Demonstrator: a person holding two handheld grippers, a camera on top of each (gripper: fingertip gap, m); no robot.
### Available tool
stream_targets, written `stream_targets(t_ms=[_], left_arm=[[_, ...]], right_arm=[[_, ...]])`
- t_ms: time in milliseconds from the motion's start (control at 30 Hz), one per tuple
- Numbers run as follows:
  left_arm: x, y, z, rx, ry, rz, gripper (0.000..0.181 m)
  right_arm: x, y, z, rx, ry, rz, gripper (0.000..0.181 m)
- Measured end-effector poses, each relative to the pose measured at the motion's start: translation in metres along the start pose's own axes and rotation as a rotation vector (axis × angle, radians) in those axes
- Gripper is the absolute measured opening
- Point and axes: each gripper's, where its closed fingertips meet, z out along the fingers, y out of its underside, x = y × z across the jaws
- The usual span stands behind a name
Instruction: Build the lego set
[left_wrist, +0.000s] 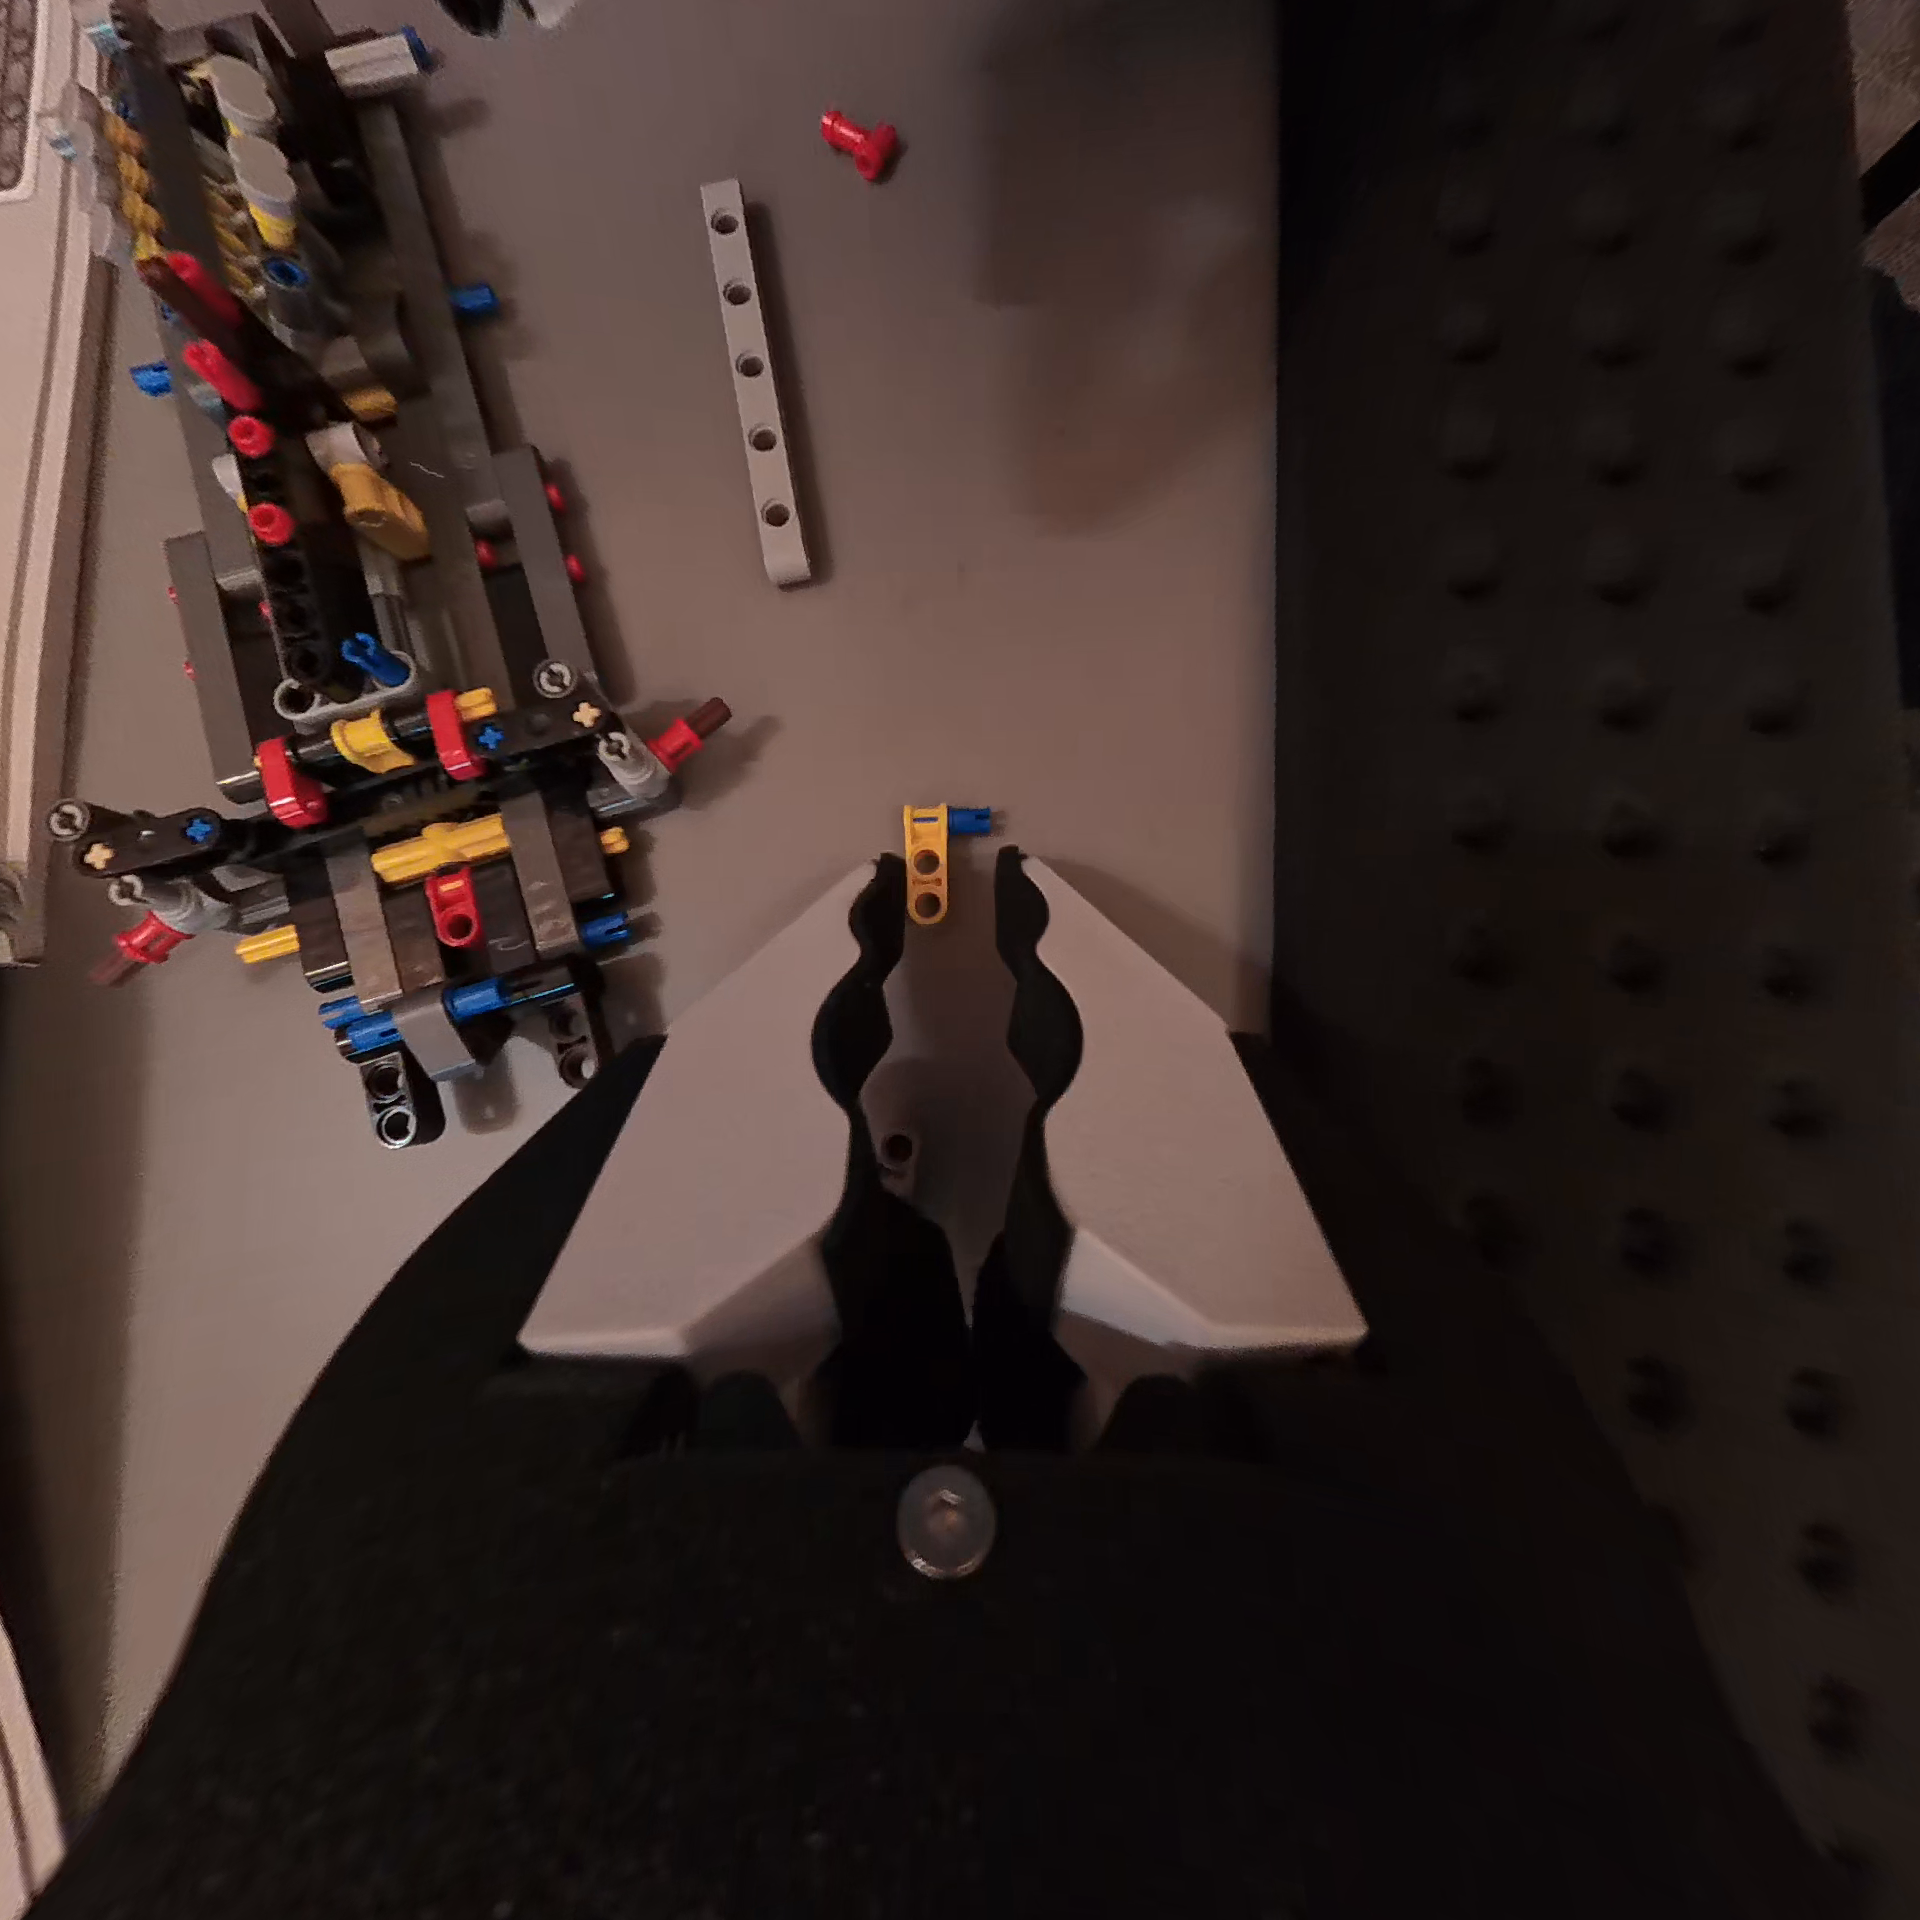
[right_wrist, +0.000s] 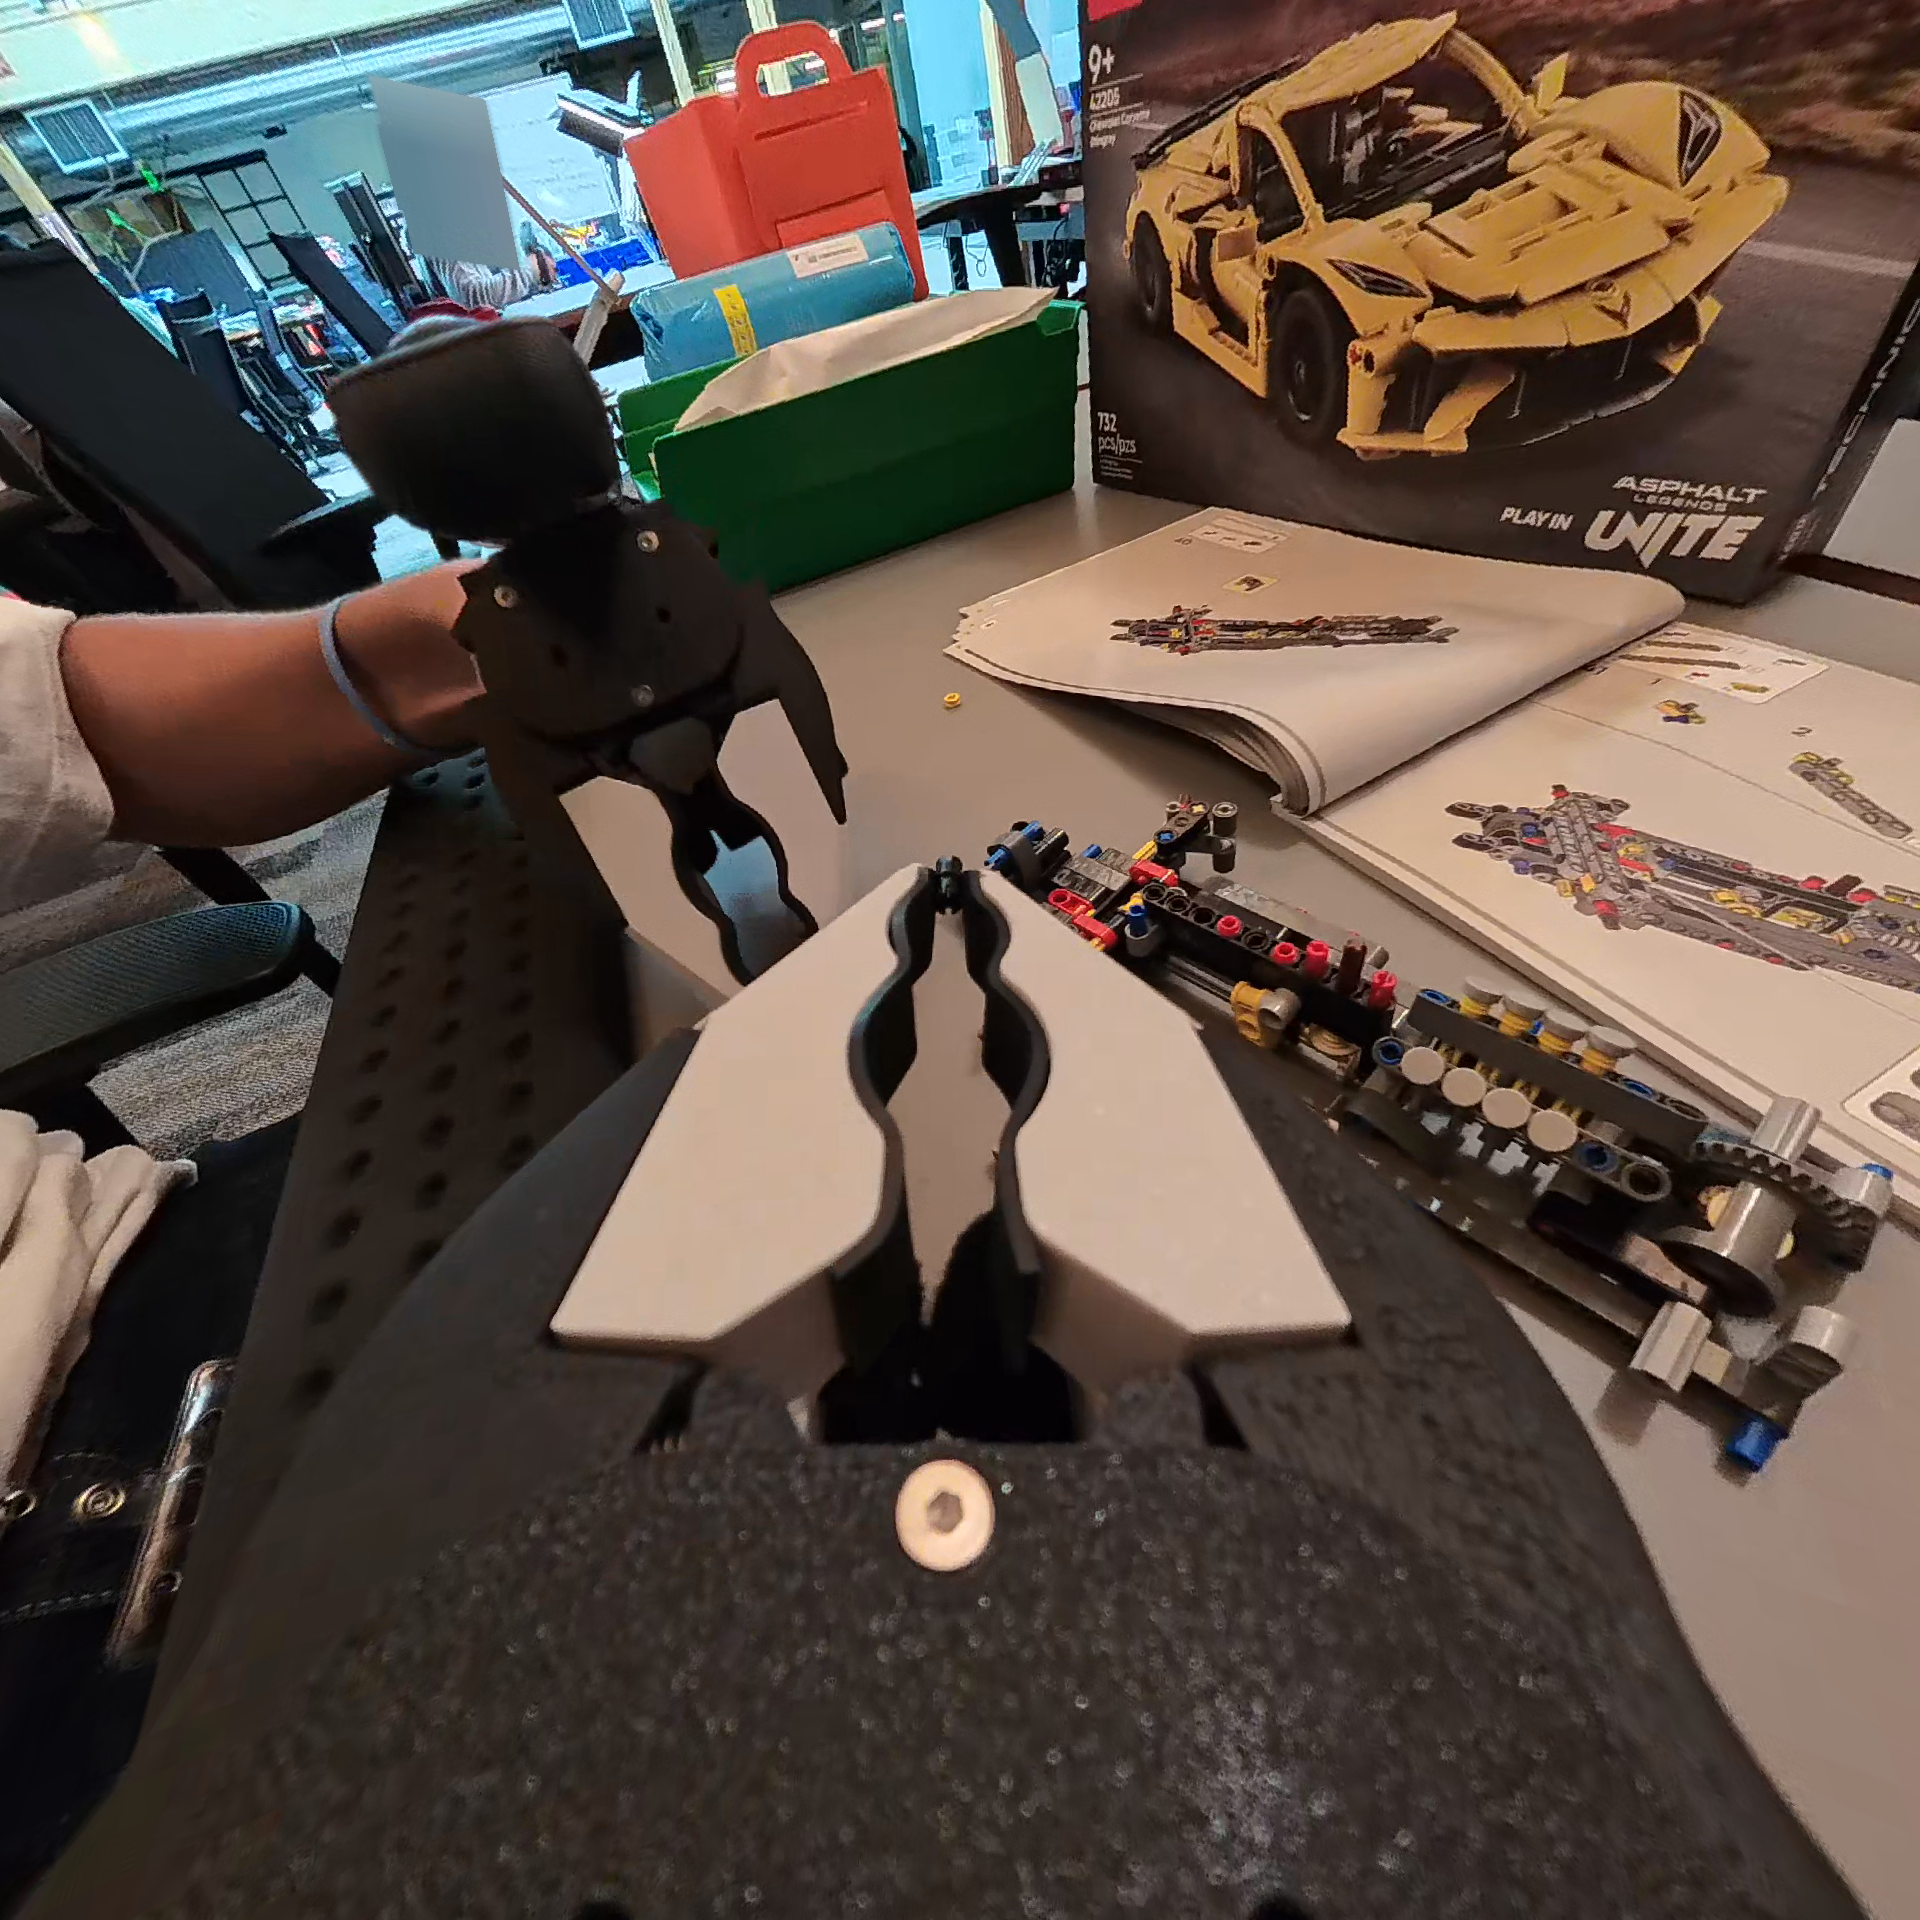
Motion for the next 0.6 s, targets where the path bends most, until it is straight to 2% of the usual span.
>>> stream_targets(t_ms=[67, 167, 333, 433, 500, 600], left_arm=[[0.000, 0.000, 0.002, 0.009, 0.000, -0.004, 0.007], [-0.002, -0.003, 0.001, 0.024, -0.057, 0.089, 0.006], [-0.018, -0.035, -0.016, 0.161, -0.362, 0.412, 0.006], [-0.026, -0.050, -0.026, 0.233, -0.523, 0.533, 0.005], [-0.034, -0.055, -0.033, 0.263, -0.599, 0.533, 0.005], [-0.062, -0.057, -0.052, 0.293, -0.739, 0.413, 0.006]], right_arm=[[0.000, 0.000, 0.000, 0.001, 0.001, -0.001, 0.004], [0.002, -0.001, 0.000, 0.009, 0.013, -0.008, 0.004], [0.008, -0.008, -0.005, 0.045, 0.055, -0.024, 0.004], [0.014, -0.007, -0.006, 0.037, 0.088, -0.033, 0.004], [0.017, -0.004, -0.006, 0.017, 0.107, -0.038, 0.004], [0.027, -0.004, -0.008, 0.002, 0.208, -0.110, 0.004]])
